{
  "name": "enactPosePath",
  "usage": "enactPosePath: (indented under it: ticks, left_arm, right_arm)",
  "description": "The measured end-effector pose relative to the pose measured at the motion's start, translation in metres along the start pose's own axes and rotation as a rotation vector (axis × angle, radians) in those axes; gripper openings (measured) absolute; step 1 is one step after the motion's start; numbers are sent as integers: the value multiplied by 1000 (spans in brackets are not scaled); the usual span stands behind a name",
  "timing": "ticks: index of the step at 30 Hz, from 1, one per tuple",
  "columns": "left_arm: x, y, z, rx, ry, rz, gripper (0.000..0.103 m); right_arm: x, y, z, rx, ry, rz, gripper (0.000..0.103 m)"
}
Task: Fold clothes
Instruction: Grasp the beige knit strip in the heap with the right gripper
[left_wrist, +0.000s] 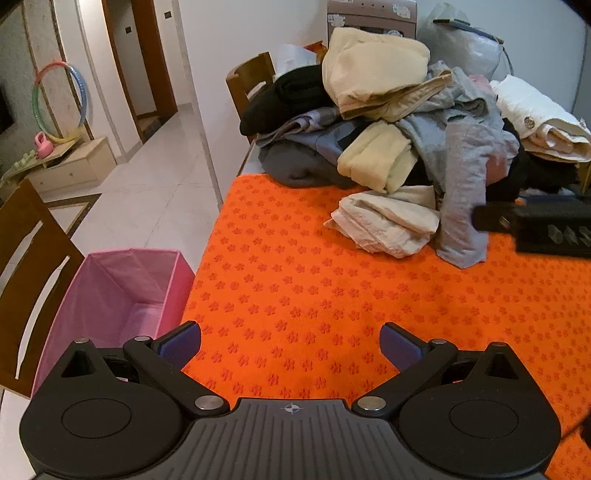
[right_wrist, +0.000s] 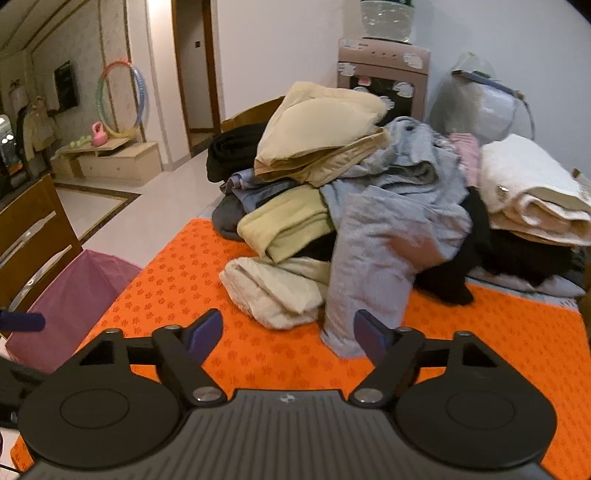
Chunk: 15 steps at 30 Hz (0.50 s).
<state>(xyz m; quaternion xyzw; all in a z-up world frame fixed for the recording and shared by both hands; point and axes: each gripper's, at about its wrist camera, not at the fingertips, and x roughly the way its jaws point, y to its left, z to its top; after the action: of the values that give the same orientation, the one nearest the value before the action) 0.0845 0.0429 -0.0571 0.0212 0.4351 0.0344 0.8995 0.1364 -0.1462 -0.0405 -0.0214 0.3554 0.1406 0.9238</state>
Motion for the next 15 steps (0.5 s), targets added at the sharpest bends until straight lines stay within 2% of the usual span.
enactPosePath:
  ticks: [4, 7, 15]
  left_arm:
    - [12, -1, 2, 21, 10, -3, 102]
    - [20, -1, 2, 27, 16, -12, 102]
    - [43, 4, 7, 25, 30, -14, 102]
  right_arm:
    - [35, 1, 15, -20, 14, 36, 67]
    - [61, 2, 26, -24, 24, 63, 66]
    - [133, -3, 51, -10, 55, 126, 52]
